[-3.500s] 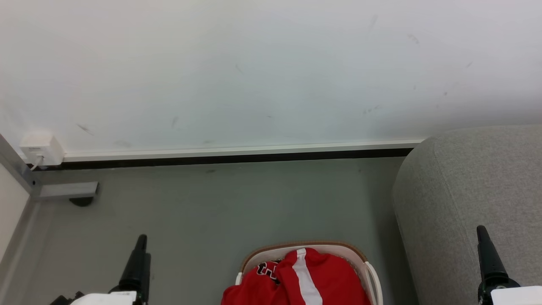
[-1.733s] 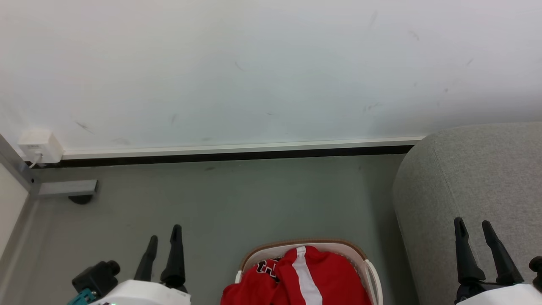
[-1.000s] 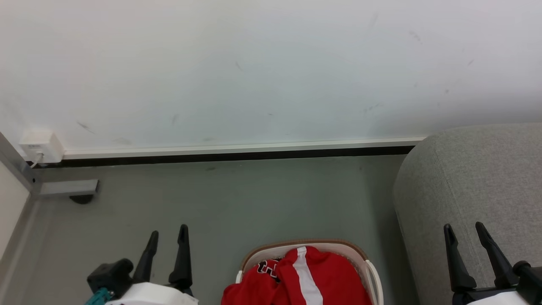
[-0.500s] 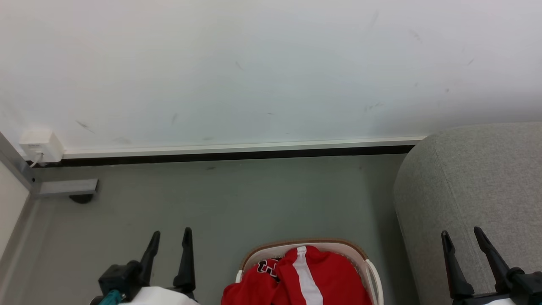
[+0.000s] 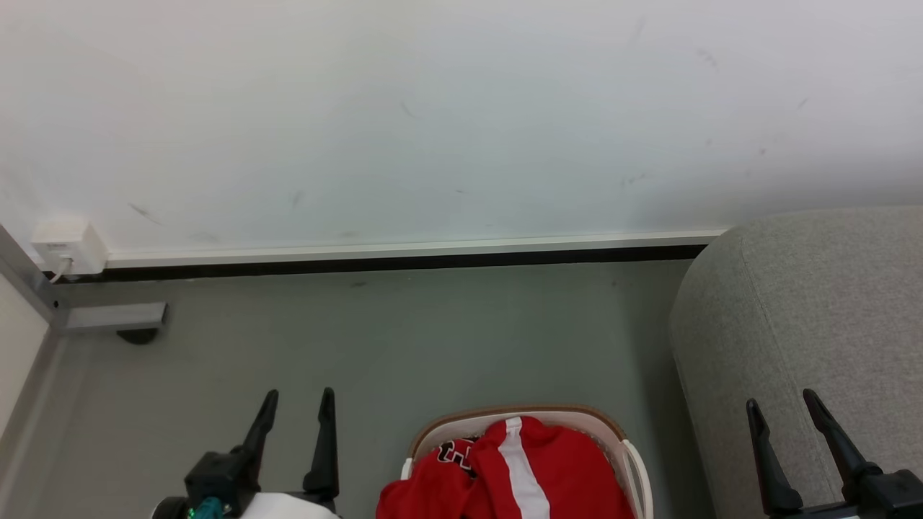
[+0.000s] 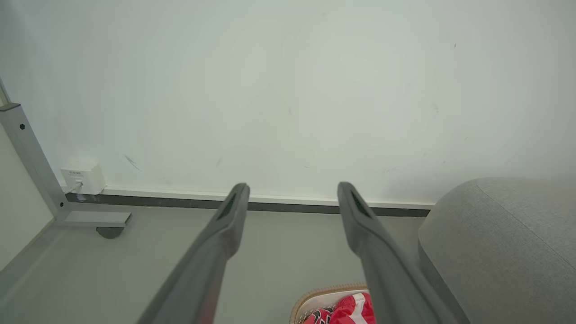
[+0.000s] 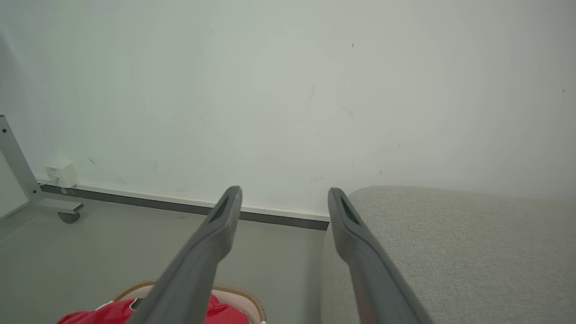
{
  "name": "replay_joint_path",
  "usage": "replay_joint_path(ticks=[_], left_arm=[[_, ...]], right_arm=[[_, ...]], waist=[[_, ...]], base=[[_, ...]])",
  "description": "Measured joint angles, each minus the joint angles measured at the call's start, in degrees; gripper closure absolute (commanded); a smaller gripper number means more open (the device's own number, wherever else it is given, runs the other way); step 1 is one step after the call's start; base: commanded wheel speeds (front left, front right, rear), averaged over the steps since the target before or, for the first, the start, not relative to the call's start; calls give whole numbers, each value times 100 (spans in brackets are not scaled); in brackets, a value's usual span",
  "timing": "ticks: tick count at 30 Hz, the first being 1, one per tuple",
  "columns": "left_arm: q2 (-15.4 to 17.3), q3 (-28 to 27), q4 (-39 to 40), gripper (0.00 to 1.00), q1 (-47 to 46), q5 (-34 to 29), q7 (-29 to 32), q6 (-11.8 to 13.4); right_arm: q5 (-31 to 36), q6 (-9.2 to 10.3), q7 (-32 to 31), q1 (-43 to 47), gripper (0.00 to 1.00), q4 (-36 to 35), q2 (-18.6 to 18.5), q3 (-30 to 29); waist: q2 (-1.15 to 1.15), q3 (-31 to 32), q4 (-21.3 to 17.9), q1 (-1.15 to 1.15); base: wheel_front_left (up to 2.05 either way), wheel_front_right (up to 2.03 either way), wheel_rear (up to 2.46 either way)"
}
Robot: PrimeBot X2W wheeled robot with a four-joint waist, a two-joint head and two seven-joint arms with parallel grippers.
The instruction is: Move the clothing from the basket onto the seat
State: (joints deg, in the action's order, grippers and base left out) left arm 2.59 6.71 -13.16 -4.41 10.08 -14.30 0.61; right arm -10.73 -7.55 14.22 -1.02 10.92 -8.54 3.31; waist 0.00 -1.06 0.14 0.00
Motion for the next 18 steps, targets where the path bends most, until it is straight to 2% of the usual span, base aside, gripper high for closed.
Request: replay_joint_path(ticks=[7,18], left_arm=[[4,23,-8,0,0,-265,-80,2],[10,54,-129,0,-66,-275,-83,-103]], right_arm=[[158,0,82,-1,0,-3,30,-12],[46,0,86,-132,0,-87,152,-35]], waist=[[0,-32,-19,0],[0,-215,-186,0]], base=[[0,0,0],[0,0,0]])
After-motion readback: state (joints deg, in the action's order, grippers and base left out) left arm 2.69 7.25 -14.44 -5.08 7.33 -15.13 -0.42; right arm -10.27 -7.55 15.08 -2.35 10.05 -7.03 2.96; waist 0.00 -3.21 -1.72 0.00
